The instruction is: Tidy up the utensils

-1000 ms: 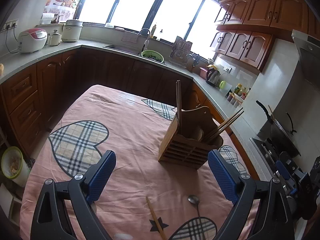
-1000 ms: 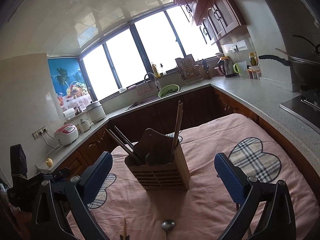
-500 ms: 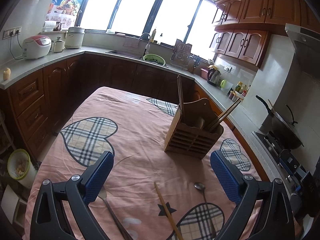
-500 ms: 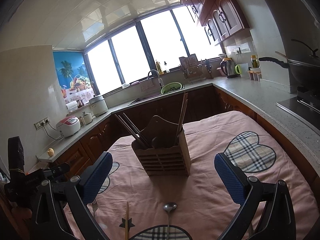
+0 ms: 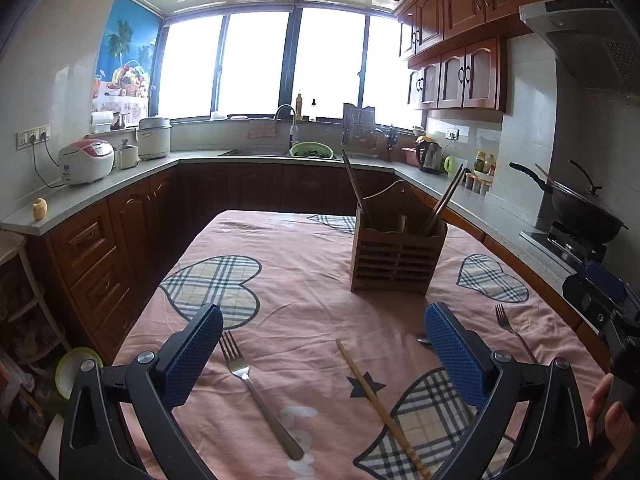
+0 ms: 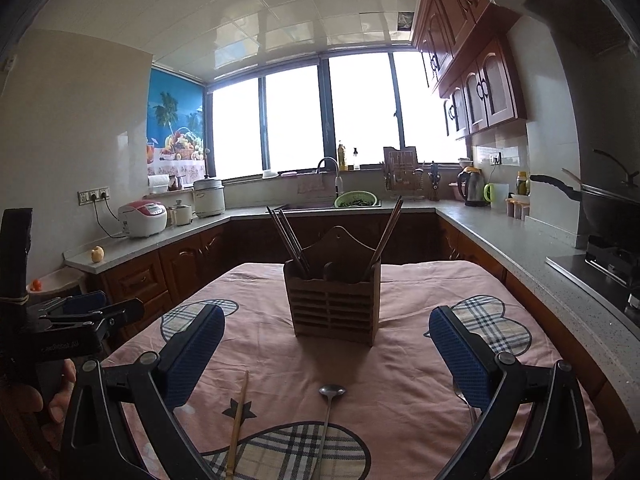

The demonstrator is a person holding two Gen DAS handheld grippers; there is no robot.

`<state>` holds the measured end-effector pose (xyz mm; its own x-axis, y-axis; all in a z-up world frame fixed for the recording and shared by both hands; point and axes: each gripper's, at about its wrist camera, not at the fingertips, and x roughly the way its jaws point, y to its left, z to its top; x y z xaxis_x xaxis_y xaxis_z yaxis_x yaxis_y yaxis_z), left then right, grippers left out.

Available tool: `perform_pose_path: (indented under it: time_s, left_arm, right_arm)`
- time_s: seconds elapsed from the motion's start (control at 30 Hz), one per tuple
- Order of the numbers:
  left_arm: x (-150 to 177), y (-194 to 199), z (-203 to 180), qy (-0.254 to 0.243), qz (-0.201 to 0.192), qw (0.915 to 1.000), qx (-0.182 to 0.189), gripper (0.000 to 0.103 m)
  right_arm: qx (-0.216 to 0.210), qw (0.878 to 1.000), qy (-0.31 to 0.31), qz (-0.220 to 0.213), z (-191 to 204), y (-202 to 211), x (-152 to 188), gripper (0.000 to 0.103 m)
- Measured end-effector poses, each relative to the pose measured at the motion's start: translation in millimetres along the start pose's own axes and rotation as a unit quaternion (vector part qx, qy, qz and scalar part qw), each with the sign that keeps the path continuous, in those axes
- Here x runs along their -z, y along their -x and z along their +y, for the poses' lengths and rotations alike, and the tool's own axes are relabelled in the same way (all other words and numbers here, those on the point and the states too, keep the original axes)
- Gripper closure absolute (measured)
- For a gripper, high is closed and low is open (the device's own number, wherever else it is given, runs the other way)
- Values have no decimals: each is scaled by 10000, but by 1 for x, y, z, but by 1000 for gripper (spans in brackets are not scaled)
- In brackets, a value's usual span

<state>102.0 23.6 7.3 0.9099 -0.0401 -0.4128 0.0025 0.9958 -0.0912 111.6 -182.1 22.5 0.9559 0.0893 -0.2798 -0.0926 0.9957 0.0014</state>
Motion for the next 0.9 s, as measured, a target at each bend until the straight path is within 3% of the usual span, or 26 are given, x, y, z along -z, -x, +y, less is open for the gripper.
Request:
perform_pose_path:
  time_s: [0.33, 0.9]
  left_arm:
    - [25, 25, 5, 12, -149, 9998, -139, 1]
    - [59, 16, 4, -50, -67, 9986, -521, 1]
  right_arm:
    - [203, 9997, 121, 24, 3, 19, 27, 0]
    - [401, 9986, -197, 294, -9, 17, 74, 0]
